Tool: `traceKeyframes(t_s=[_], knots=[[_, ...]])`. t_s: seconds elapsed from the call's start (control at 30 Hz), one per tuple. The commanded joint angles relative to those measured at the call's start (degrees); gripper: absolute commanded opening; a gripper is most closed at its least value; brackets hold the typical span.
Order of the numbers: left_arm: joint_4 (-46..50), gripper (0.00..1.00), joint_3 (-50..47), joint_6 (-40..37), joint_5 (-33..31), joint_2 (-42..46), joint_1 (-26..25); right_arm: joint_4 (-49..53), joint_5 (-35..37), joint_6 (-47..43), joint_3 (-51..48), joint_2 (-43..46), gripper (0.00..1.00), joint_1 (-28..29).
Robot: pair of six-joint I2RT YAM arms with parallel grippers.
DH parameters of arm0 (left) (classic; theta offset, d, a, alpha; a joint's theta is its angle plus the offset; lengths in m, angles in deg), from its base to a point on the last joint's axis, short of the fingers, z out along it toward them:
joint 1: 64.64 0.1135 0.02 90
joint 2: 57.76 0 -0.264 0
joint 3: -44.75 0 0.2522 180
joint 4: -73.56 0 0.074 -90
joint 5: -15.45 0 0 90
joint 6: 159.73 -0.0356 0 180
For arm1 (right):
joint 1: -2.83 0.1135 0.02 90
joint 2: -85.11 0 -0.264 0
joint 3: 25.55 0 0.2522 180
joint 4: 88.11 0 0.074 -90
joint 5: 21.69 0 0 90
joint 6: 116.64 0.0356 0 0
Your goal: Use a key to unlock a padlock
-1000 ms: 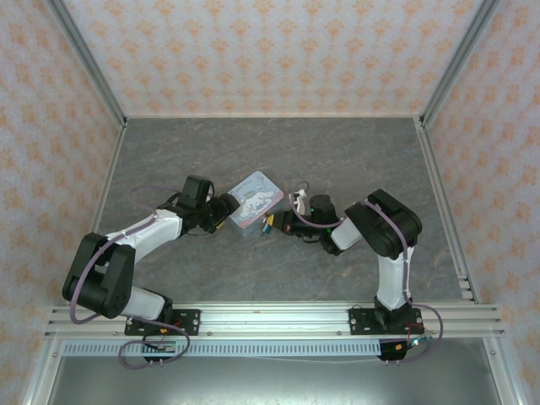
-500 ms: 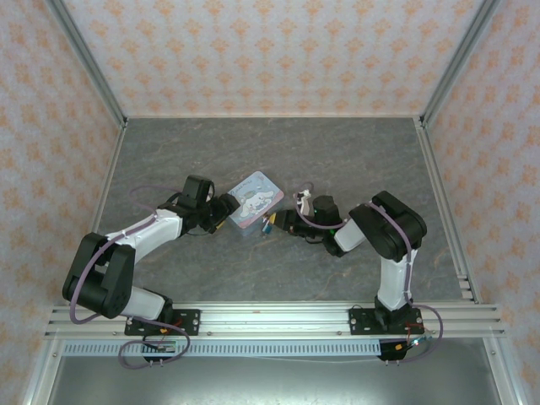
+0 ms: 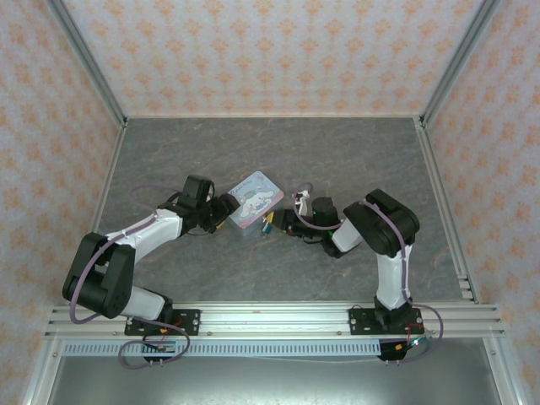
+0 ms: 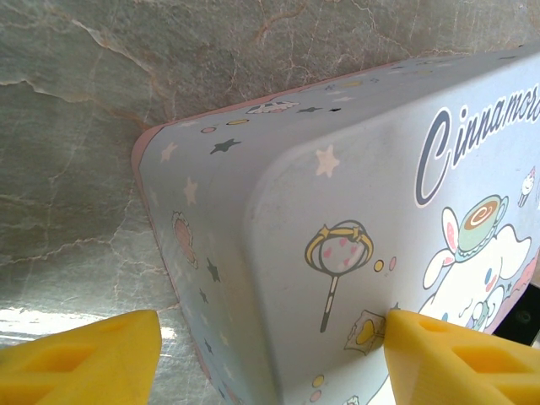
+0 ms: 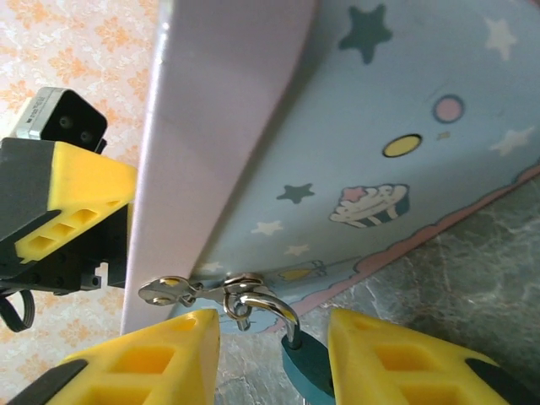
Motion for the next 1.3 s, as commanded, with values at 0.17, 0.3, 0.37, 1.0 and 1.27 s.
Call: traceKeyframes(t_s=[0.17,0.3,0.37,1.0,1.27], knots=[[6.6,0.70,-0.1,-0.6,-2.5,-1.7,-0.3,-6.3,-0.3,2.0,1.4,-3.5,0.40,1.2],[6.6,0.70,0.0,-0.5,-2.5,-1.8,-0.3,-6.5,-1.2,2.1,2.1,-3.7,0.40,1.6],[6.6,0.70,0.0,-0.5,-2.5,-1.7,-0.3,-7.1,-1.3,2.2,2.1,-3.6,0.39,1.9],[6.9,0.70,-0.1,-0.6,-2.7,-1.5,-0.3,-3.0,-0.6,-0.5,-0.6,0.6,0.12,1.4],[6.9,0.69,-0.1,-0.6,-2.8,-1.4,-0.3,-2.4,-0.6,-0.8,-1.4,1.7,0.05,1.2]])
